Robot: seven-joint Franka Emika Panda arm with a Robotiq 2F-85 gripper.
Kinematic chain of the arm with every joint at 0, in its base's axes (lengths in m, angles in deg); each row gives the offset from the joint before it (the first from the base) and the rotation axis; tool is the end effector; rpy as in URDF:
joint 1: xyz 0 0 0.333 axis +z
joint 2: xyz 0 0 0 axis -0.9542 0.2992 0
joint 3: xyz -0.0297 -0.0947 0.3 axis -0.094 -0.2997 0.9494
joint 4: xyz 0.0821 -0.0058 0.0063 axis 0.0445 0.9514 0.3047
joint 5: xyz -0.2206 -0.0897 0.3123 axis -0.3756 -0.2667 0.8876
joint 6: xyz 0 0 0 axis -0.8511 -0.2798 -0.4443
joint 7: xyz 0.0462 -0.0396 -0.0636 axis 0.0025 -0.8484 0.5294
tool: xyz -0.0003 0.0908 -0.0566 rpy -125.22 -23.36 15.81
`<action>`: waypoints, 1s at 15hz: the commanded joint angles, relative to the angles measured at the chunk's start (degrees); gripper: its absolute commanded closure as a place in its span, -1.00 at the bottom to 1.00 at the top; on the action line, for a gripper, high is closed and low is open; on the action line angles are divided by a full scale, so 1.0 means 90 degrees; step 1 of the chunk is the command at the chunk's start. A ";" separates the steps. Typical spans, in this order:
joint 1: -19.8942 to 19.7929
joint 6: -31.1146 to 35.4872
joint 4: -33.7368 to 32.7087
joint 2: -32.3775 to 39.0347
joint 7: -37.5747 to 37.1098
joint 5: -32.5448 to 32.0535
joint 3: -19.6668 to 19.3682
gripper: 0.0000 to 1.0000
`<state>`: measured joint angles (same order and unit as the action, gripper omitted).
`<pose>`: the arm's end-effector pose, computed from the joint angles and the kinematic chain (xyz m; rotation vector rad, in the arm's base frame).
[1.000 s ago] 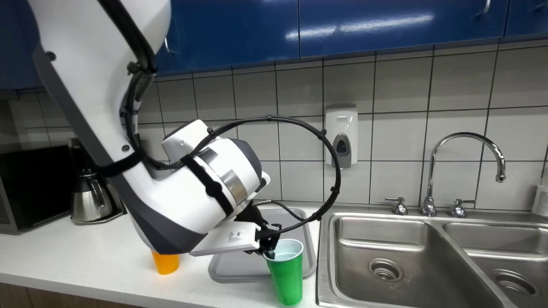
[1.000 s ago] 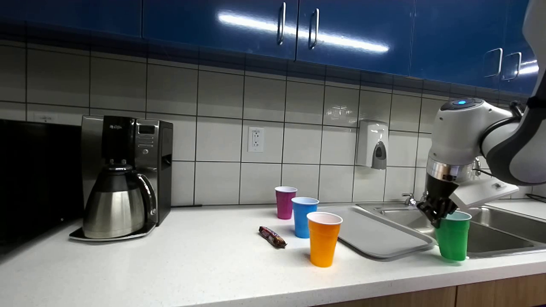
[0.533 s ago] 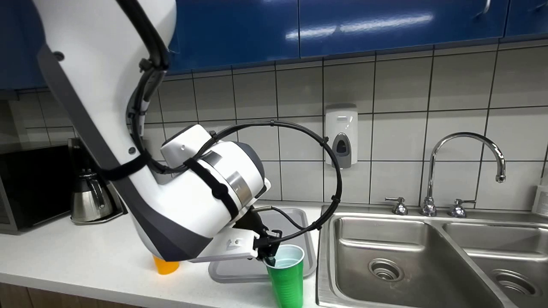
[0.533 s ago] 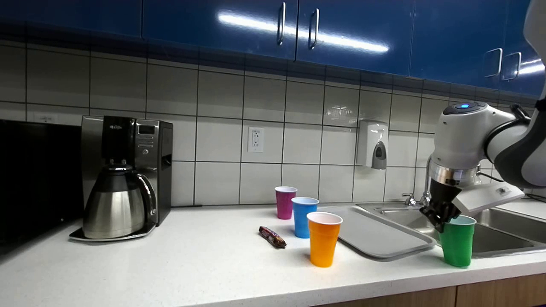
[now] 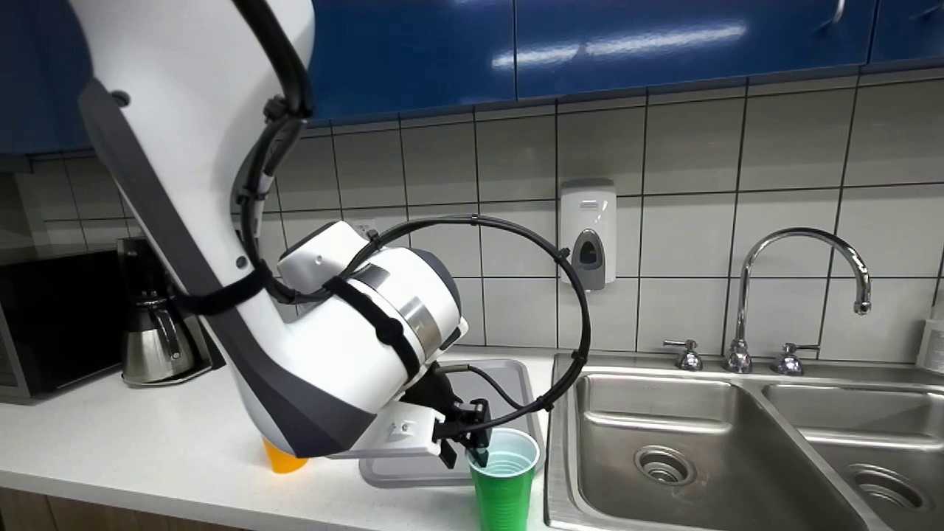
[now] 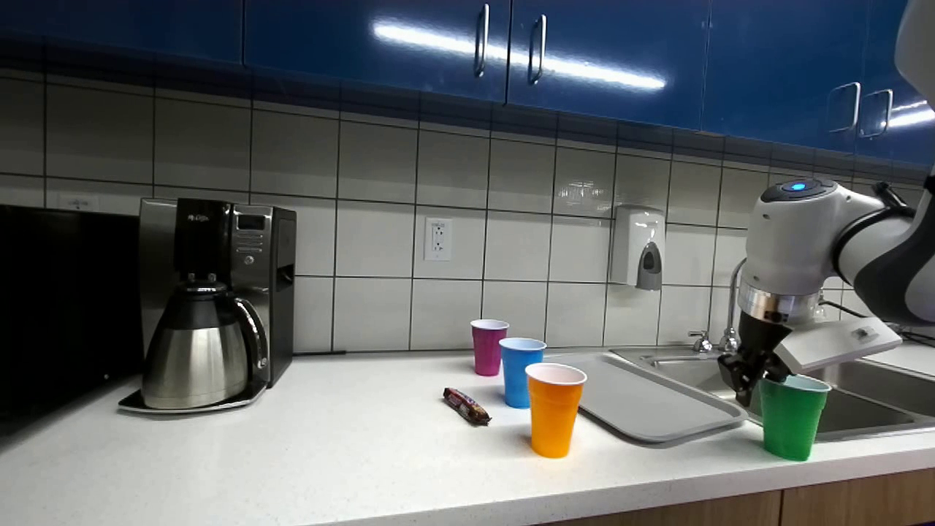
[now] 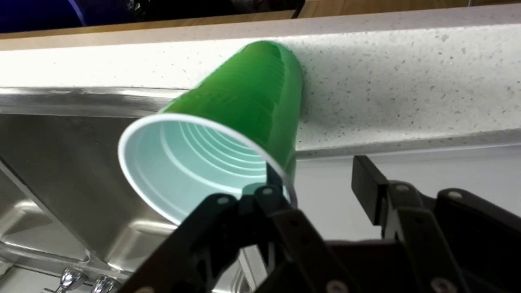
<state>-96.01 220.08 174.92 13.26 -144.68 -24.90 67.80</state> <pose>0.3428 -0.1194 0.2479 2.7829 -0.0657 0.4998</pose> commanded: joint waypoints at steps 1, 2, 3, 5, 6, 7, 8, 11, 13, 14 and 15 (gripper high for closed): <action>-0.0015 0.0117 -0.0186 0.0146 -0.0484 -0.0418 -0.0010 -0.61; -0.0012 0.0115 -0.0200 0.0163 -0.0551 -0.0469 -0.0008 -0.78; -0.0007 0.0109 -0.0218 0.0180 -0.0624 -0.0529 -0.0005 -0.91; 0.0000 0.0119 -0.0246 0.0196 -0.0742 -0.0630 -0.0003 -1.00; 0.0003 0.0131 -0.0258 0.0202 -0.0805 -0.0665 -0.0004 -1.00; 0.0004 0.0134 -0.0264 0.0200 -0.0853 -0.0694 -0.0005 -1.00; 0.0003 0.0147 -0.0262 0.0210 -0.0860 -0.0683 -0.0009 -1.00; -0.0008 0.0186 -0.0252 0.0191 -0.0821 -0.0614 -0.0021 -1.00; -0.0019 0.0233 -0.0233 0.0218 -0.0693 -0.0489 -0.0034 -1.00; -0.0025 0.0257 -0.0211 0.0259 -0.0570 -0.0387 -0.0044 -1.00; -0.0030 0.0279 -0.0197 0.0281 -0.0481 -0.0290 -0.0053 -1.00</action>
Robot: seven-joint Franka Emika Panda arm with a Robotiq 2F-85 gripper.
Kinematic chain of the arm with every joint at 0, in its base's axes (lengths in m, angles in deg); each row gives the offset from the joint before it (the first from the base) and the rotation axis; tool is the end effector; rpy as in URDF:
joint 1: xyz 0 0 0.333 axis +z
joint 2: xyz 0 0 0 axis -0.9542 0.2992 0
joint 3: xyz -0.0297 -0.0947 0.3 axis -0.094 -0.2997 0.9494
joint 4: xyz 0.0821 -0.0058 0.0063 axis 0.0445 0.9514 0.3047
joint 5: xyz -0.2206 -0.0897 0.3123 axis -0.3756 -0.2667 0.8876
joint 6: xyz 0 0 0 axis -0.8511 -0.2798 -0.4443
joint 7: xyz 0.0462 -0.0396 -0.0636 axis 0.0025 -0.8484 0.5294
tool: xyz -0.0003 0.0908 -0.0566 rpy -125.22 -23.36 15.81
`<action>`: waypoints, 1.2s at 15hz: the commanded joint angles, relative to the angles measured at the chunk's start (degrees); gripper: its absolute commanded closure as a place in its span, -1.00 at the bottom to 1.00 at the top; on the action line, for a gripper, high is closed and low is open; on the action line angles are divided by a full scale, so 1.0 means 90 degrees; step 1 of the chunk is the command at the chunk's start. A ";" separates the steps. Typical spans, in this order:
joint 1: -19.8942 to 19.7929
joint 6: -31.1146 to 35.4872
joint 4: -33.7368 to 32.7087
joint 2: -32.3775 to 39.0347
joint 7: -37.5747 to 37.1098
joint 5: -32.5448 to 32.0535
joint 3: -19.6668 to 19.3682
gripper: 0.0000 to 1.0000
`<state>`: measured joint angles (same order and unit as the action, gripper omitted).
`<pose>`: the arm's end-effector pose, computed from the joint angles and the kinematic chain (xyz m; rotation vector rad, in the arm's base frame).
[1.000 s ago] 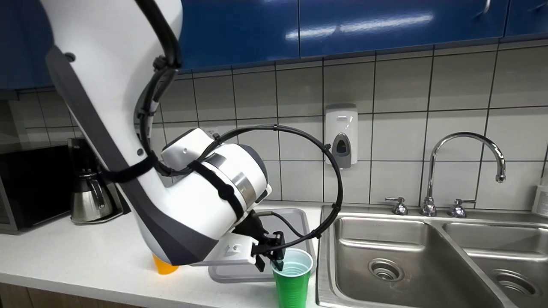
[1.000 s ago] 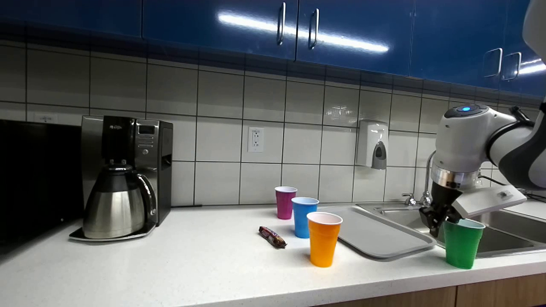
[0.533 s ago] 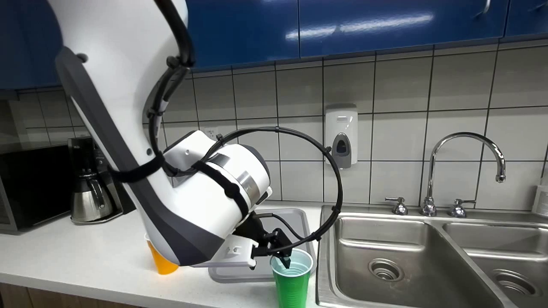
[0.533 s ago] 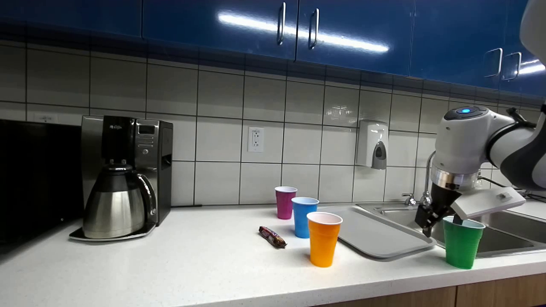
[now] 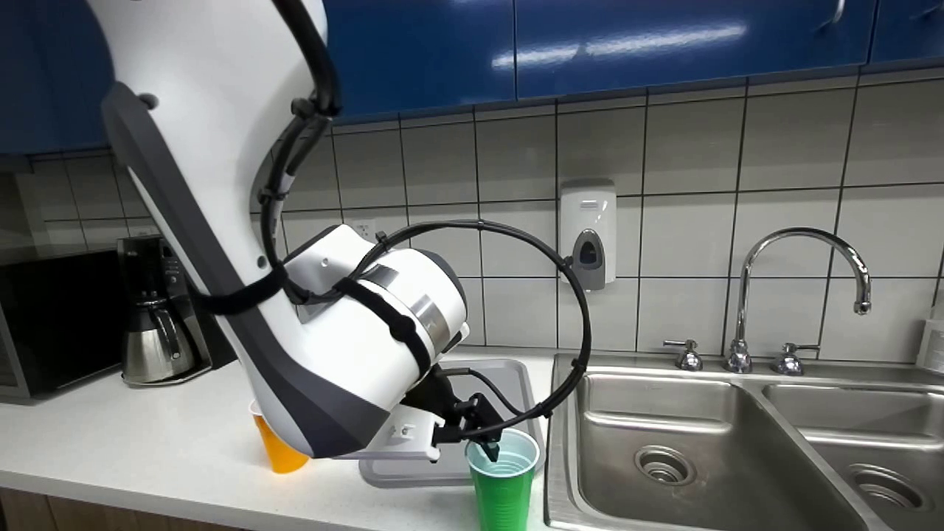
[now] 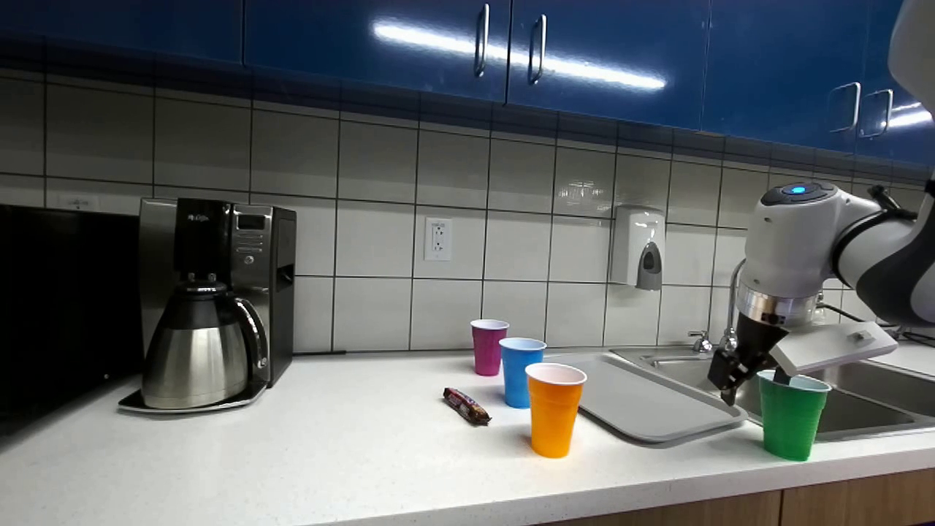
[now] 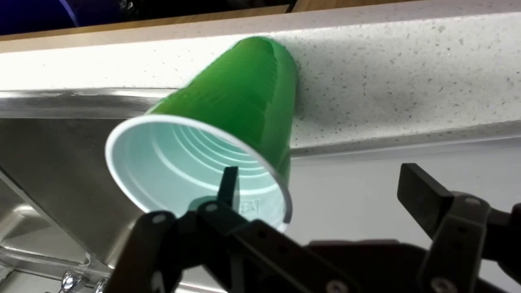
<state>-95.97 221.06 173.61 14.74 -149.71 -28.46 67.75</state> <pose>0.3455 -0.1193 0.2443 2.7928 -0.0954 0.5208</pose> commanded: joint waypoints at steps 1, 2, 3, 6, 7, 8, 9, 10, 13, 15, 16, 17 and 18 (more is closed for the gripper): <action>-0.0038 0.0188 -0.0046 0.0129 0.0115 0.0164 -0.0053 -1.00; -0.0039 0.0193 -0.0038 0.0118 0.0133 0.0217 -0.0056 -1.00; -0.0039 0.0200 -0.0030 0.0116 0.0145 0.0263 -0.0059 -1.00; -0.0030 0.0196 -0.0002 0.0047 0.0149 0.0362 -0.0054 -1.00; -0.0027 0.0190 0.0006 0.0026 0.0149 0.0386 -0.0051 -1.00; -0.0026 0.0190 0.0013 0.0015 0.0150 0.0405 -0.0049 -1.00; -0.0025 0.0185 0.0019 0.0003 0.0147 0.0416 -0.0048 -1.00; -0.0023 0.0180 0.0027 -0.0009 0.0146 0.0440 -0.0045 -1.00; -0.0012 0.0171 0.0055 -0.0073 0.0165 0.0504 -0.0035 -1.00; -0.0003 0.0142 0.0082 -0.0080 0.0225 0.0593 -0.0026 -1.00; -0.0001 0.0118 0.0096 -0.0076 0.0264 0.0649 -0.0026 -1.00; 0.0005 0.0088 0.0004 0.0069 0.0037 0.0479 -0.0016 -1.00; 0.0007 0.0088 0.0009 0.0069 0.0055 0.0514 -0.0016 -1.00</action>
